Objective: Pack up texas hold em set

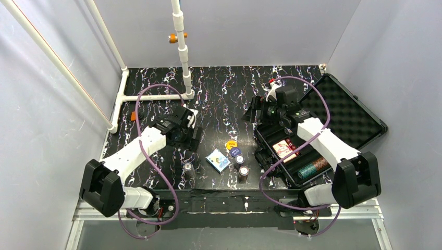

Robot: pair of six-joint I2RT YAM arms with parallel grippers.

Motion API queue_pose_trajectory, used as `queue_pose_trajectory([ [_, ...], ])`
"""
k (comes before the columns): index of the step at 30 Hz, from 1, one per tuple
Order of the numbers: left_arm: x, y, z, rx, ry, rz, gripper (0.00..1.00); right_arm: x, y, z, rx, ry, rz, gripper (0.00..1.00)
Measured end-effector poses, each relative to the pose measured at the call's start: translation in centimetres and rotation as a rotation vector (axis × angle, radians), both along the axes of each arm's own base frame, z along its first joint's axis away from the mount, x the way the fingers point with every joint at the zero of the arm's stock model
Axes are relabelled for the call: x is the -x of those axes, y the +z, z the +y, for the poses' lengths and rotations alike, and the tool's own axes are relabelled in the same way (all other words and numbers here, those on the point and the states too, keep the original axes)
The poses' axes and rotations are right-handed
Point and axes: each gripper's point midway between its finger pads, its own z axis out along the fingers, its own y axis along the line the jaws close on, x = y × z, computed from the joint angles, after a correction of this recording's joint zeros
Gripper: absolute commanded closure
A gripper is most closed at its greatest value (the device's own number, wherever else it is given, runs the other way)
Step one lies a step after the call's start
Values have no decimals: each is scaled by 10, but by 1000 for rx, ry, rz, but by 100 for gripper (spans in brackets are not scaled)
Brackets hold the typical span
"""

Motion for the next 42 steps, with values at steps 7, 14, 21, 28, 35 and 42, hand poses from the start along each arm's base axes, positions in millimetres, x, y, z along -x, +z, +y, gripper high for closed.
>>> queue_pose_trajectory([
  [7,21,6,7,-21,87,42,25,3,-2,4,-3,26,32,0],
  [14,44,10,15,8,124,58,33,5,-8,8,-7,45,55,0],
  [21,58,1,11,13,130,123,35,8,-12,12,-12,64,72,0],
  [28,69,-11,5,1,137,182,41,8,-12,12,-12,67,72,0],
  [35,78,-20,2,-22,133,209,45,8,-12,12,-12,67,73,0],
  [42,80,-28,2,-59,135,228,48,11,-14,11,-5,66,87,0],
])
